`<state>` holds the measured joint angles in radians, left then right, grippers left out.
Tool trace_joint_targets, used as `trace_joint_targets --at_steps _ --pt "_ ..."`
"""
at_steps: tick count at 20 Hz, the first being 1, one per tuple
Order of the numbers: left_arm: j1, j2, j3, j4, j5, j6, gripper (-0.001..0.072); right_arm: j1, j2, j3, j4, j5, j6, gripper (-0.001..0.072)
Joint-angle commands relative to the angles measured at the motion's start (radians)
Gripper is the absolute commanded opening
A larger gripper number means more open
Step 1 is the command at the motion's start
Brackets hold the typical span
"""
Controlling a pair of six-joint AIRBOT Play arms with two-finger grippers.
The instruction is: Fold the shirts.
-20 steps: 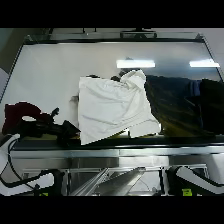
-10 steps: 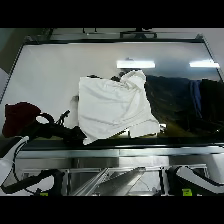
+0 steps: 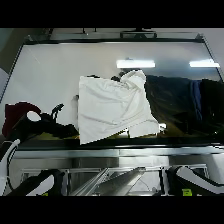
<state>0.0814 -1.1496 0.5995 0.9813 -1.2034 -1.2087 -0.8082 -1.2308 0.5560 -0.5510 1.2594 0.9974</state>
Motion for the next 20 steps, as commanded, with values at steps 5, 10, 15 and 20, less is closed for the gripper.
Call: trace_joint_targets --at_steps 5,10,15,20 --pt "0.035 -0.05 -0.15 -0.211 0.132 0.172 0.0344 0.0 0.0 -0.002 -0.074 0.011 -0.001 0.0605" --pt "-0.106 -0.237 -0.072 -0.277 0.16 0.208 0.0342 0.046 0.0 -0.046 -0.104 -0.018 0.001 0.0605" --pt "-0.186 -0.304 0.056 -0.275 0.115 0.205 0.0023 0.255 -0.033 -0.076 -0.145 -0.108 0.006 0.0605" --pt "-0.151 -0.304 0.125 -0.278 0.063 0.196 0.0023 0.402 -0.11 -0.076 -0.136 -0.153 0.021 0.0436"
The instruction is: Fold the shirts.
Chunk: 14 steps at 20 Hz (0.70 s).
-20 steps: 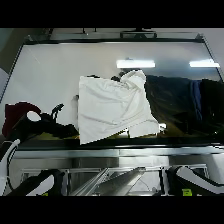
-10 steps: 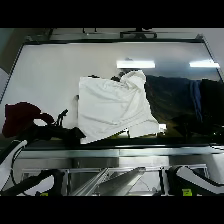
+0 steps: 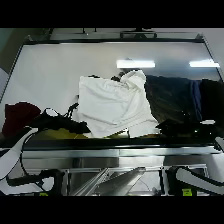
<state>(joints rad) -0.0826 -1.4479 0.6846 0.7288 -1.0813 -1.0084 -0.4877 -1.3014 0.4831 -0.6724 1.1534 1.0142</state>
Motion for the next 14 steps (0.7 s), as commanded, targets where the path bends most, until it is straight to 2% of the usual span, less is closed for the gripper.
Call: trace_joint_targets --at_steps 1,2,3,4,7,9,12,14 --pt "0.024 -0.005 0.047 -0.026 -0.067 -0.005 0.0023 0.1 -0.05 -0.001 0.007 -0.051 0.003 0.0388" --pt "0.036 -0.005 0.057 -0.027 -0.072 -0.005 0.0023 0.115 -0.056 0.007 0.035 -0.054 -0.006 0.0115" --pt "0.05 -0.005 0.069 -0.049 -0.082 -0.004 0.0024 0.124 -0.055 0.022 0.048 -0.058 -0.019 0.0035" --pt "0.072 0.002 0.084 -0.091 -0.104 0.006 0.0024 0.124 -0.055 0.047 0.045 -0.056 -0.018 0.0021" --pt "0.15 0.092 0.182 -0.214 -0.192 0.024 0.0023 0.085 -0.016 0.198 -0.1 -0.051 0.134 0.002" --pt "0.215 0.194 0.284 -0.328 -0.267 0.021 0.0024 0.048 0.068 0.336 -0.132 -0.033 0.177 0.002" --pt "0.273 0.34 0.494 -0.507 -0.316 0.02 0.0024 0.009 0.255 0.601 0.058 -0.028 0.135 0.002" --pt "0.266 0.41 0.658 -0.519 -0.306 0.019 0.0026 0.008 0.373 0.796 0.175 -0.055 0.081 0.002"
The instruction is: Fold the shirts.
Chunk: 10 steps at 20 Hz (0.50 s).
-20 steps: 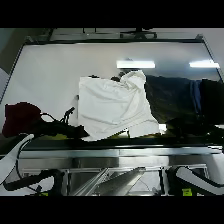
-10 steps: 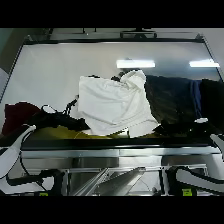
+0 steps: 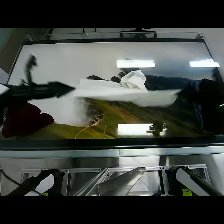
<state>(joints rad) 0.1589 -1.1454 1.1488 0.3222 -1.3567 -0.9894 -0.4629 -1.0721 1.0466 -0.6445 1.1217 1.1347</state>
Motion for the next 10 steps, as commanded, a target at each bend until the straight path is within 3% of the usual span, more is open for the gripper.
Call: trace_joint_targets --at_steps 1,6,10 --pt "0.02 0.134 0.28 -0.114 -0.027 -0.022 0.0027 -0.018 0.195 0.332 0.167 -0.05 -0.05 0.002" --pt "0.02 0.208 0.648 -0.112 -0.021 -0.093 0.0028 -0.022 0.356 0.694 0.166 -0.132 -0.149 0.0019" --pt "0.02 0.188 0.768 0.025 -0.038 -0.142 0.0029 -0.021 0.336 0.747 0.114 -0.143 -0.168 0.0019"
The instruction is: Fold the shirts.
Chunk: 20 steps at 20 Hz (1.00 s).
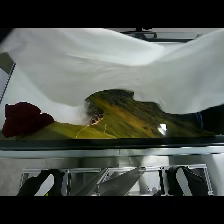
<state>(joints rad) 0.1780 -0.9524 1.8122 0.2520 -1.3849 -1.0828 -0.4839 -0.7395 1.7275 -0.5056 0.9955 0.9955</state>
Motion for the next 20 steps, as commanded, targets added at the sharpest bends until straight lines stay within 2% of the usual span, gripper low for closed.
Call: trace_joint_targets --at_steps 1,4,6,9,12,16,17,18,19,20 --pt "0.001 -0.032 0.111 0.138 -0.034 -0.062 0.0029 0.001 -0.033 0.066 -0.02 0.01 -0.029 0.002" --pt "0.001 -0.132 0.033 0.149 -0.06 -0.057 0.0029 0.033 -0.213 0.065 0.055 0.083 -0.08 0.002" --pt "0.001 -0.219 -0.074 0.15 -0.057 -0.018 0.0029 0.113 -0.367 0.065 0.007 0.078 -0.103 0.002" --pt "0.001 -0.359 -0.26 0.15 -0.017 0.084 0.0029 0.252 -0.62 0.065 -0.075 -0.033 -0.118 0.002" --pt "0.001 -0.506 -0.39 0.148 0.089 0.202 0.0029 0.362 -0.83 0.065 -0.074 -0.175 -0.134 0.002" --pt "0.002 -0.688 -0.393 0.147 0.217 0.272 0.002 0.447 -0.988 0.066 -0.074 -0.267 -0.135 0.0034" --pt "0.005 -0.724 -0.365 0.148 0.228 0.272 0.0022 0.449 -1.001 0.066 -0.074 -0.271 -0.127 0.0174" --pt "0.012 -0.76 -0.323 0.148 0.224 0.271 0.0027 0.444 -1.005 0.066 -0.074 -0.274 -0.108 0.0411" --pt "0.023 -0.787 -0.282 0.148 0.211 0.266 0.0244 0.432 -1.001 0.066 -0.074 -0.259 -0.089 0.0441" --pt "0.036 -0.808 -0.241 0.149 0.189 0.24 0.0495 0.411 -0.99 0.066 -0.075 -0.223 -0.067 0.0441"
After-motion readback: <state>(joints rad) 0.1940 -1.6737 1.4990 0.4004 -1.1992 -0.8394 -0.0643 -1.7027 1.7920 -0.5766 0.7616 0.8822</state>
